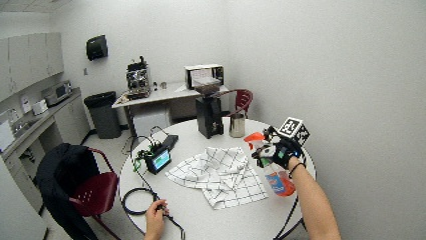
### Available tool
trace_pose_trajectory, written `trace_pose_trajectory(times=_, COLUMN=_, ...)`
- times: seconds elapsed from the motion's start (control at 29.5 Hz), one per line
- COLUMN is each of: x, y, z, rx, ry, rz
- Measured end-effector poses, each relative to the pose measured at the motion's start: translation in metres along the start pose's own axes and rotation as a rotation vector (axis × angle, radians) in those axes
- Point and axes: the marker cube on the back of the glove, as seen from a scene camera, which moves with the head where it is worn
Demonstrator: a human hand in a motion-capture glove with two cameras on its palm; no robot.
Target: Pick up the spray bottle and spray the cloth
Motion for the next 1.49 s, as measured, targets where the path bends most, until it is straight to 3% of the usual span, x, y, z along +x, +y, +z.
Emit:
trace_pose_trajectory(times=0.17, x=-0.032, y=0.009, z=-0.004, rx=0.02, ry=0.063, rz=0.006)
trace_pose_trajectory(times=0.51, x=0.036, y=0.003, z=0.027, rx=-0.069, ry=0.088, rz=0.181)
trace_pose_trajectory(times=0.81, x=-0.04, y=0.016, z=-0.004, rx=-0.006, ry=0.163, rz=0.075)
trace_pose_trajectory(times=1.05, x=-0.006, y=0.001, z=0.04, rx=-0.121, ry=0.233, rz=0.18)
trace_pose_trajectory(times=1.32, x=-0.045, y=0.019, z=0.007, rx=-0.046, ry=0.248, rz=0.096)
trace_pose_trajectory(times=1.49, x=-0.037, y=0.019, z=0.03, rx=-0.094, ry=0.276, rz=0.12)
